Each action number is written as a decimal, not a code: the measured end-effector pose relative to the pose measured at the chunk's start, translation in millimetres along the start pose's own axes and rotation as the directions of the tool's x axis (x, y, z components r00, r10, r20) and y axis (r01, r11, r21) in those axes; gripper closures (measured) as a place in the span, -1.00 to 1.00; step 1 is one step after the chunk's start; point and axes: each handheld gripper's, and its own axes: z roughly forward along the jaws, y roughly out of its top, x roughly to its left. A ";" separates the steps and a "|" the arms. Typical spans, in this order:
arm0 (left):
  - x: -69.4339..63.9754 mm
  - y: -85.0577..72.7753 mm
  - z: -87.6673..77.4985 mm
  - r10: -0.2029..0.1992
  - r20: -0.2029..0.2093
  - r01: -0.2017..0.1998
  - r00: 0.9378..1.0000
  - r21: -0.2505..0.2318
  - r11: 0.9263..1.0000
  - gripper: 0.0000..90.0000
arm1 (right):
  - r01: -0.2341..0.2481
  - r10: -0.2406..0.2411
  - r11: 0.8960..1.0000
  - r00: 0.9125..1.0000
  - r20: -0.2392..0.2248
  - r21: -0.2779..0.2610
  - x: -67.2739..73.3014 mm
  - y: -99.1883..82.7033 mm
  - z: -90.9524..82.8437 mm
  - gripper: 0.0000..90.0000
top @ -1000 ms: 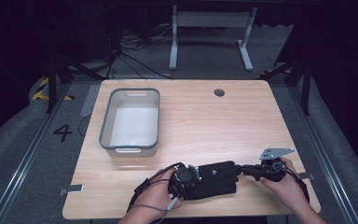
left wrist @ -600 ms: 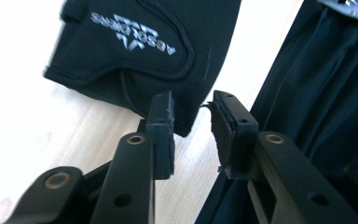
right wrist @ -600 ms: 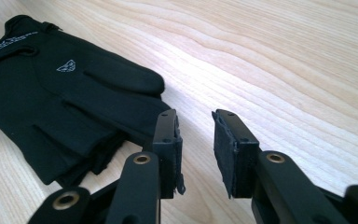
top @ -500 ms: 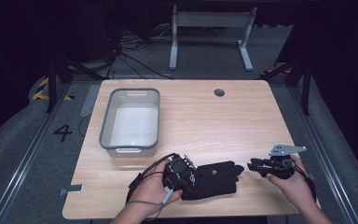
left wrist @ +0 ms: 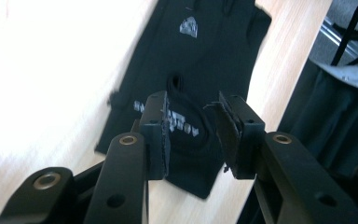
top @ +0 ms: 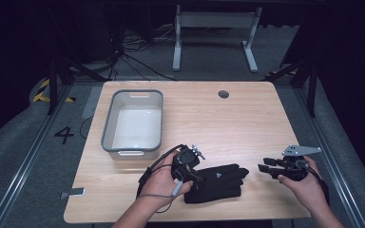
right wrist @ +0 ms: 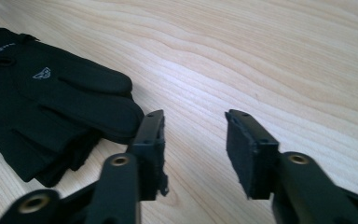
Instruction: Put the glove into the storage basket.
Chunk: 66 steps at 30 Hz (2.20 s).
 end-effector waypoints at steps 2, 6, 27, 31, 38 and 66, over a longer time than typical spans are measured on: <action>0.3 6.2 3.0 0.014 -0.004 -0.014 1.000 0.007 1.000 0.43 | -0.023 0.023 1.000 1.000 0.000 0.013 -2.4 -1.2 0.3 0.11; -0.6 15.4 11.9 0.036 -0.005 -0.036 0.999 0.009 0.999 0.39 | -0.015 0.015 0.999 1.000 -0.006 0.048 -6.2 -3.8 -0.1 -0.02; -10.3 26.4 61.5 0.160 0.030 -0.160 0.987 0.001 0.987 0.14 | -0.007 0.005 0.999 0.999 -0.041 -0.039 -11.3 -12.7 -3.6 -0.05; -8.8 24.5 70.8 0.185 0.005 -0.185 0.983 0.022 0.982 -0.04 | -0.005 0.003 0.999 0.998 -0.062 -0.042 -9.6 -13.0 -2.1 -0.06; -3.9 21.9 81.4 0.160 0.005 -0.160 0.987 0.041 0.986 -0.24 | -0.003 -0.001 0.999 0.995 -0.095 -0.043 -6.8 -12.3 -0.8 -0.07; -18.0 29.8 89.8 0.211 -0.063 -0.200 0.975 0.145 0.969 -0.10 | -0.042 0.031 0.997 0.988 -0.150 -0.070 -4.6 -10.7 0.6 -0.05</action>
